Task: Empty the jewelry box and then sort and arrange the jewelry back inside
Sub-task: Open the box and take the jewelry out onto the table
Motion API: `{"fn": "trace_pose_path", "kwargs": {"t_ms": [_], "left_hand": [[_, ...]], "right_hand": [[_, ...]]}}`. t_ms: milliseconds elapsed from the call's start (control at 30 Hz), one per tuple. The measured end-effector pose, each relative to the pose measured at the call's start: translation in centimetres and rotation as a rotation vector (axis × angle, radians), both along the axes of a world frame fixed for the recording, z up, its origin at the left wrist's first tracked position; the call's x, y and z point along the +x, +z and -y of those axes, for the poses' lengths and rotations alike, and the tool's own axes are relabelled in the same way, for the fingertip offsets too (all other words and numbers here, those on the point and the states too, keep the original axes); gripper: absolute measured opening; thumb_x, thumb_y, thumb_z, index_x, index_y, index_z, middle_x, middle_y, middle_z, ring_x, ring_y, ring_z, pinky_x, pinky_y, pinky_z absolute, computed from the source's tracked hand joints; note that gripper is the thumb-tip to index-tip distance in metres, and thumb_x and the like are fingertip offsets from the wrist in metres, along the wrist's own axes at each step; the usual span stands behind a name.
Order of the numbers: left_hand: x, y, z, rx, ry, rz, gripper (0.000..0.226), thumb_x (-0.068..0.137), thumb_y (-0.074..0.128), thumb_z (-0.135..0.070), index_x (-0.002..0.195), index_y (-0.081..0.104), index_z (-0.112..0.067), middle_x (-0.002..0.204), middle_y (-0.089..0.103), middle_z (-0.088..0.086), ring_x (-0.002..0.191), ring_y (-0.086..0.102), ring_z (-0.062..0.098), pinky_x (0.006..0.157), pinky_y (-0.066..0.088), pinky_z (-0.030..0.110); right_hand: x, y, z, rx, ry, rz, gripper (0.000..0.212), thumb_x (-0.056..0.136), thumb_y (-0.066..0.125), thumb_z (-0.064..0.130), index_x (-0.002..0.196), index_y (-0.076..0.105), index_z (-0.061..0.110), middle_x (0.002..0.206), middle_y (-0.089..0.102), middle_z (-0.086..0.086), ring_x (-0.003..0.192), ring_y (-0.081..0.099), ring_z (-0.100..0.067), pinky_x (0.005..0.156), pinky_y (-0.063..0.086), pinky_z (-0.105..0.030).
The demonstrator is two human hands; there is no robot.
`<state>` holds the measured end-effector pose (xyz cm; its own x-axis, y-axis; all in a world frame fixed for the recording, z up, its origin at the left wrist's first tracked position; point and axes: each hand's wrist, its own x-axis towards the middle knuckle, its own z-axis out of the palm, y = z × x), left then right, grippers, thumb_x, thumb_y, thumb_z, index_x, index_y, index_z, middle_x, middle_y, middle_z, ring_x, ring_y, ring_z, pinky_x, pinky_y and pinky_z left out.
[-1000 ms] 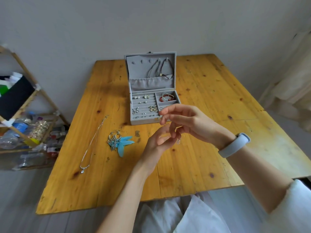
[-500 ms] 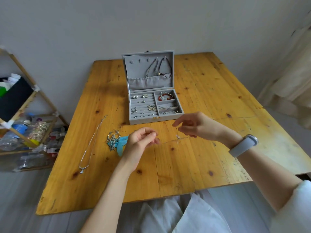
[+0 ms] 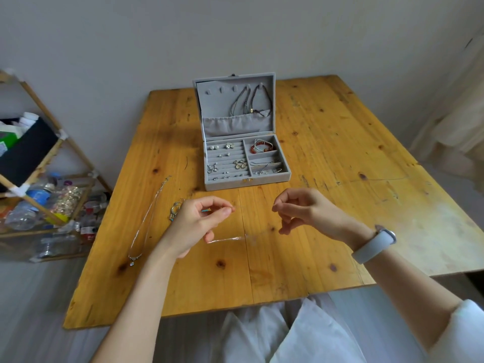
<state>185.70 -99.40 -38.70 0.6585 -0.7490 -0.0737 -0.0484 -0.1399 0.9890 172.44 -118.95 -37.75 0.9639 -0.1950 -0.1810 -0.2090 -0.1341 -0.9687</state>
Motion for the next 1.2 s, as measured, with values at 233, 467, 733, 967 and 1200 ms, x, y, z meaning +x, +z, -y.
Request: {"fn": "trace_pose_path", "kwargs": {"t_ms": [233,467,733,967,1200], "left_hand": [[1.5,-1.3,-0.5,0.158,-0.015,0.027,0.012,0.086,0.060,-0.004,0.081,0.067,-0.012,0.062,0.054,-0.002,0.052,0.050,0.006,0.049,0.051,0.026],[4.2,-4.7,3.4,0.447,0.247,0.504,0.016,0.084,0.061,-0.020,0.072,0.064,-0.030,0.076,0.064,-0.014,0.074,0.057,0.006,0.063,0.043,0.023],[5.5,-6.4,5.6,0.522,0.308,0.738,0.010,0.086,0.060,-0.022,0.084,0.070,-0.019,0.091,0.069,-0.001,0.088,0.060,0.019,0.073,0.050,0.033],[5.3,-7.3,5.6,0.518,0.376,1.068,0.011,0.085,0.062,-0.017,0.091,0.069,-0.010,0.094,0.068,0.008,0.088,0.054,0.026,0.075,0.033,0.035],[5.4,-6.7,5.1,0.475,0.364,1.080,0.012,0.084,0.063,-0.014,0.094,0.065,-0.007,0.093,0.066,0.010,0.087,0.057,0.028,0.074,0.036,0.036]], "right_hand": [[1.6,-1.7,-1.1,-0.028,0.025,-0.175,0.008,0.089,0.056,0.013,0.084,0.061,0.010,0.071,0.065,-0.002,0.046,0.049,-0.009,0.048,0.050,-0.023],[5.8,-5.2,-1.4,-0.270,-0.277,-0.243,0.019,0.091,0.052,0.017,0.104,0.062,0.008,0.090,0.061,-0.007,0.060,0.054,-0.014,0.048,0.050,-0.021],[1.3,-7.5,-3.6,-1.018,-0.079,0.129,0.026,0.088,0.043,0.024,0.102,0.063,0.016,0.095,0.061,-0.001,0.085,0.053,-0.018,0.073,0.047,-0.033],[-1.4,-9.6,-5.8,-1.167,0.136,0.338,0.027,0.086,0.046,0.027,0.109,0.058,0.018,0.090,0.057,0.000,0.081,0.044,-0.015,0.070,0.038,-0.027],[-0.5,-9.2,-6.8,-1.046,0.188,0.357,0.029,0.087,0.050,0.029,0.109,0.063,0.016,0.097,0.060,-0.003,0.083,0.051,-0.018,0.067,0.045,-0.031]]}}
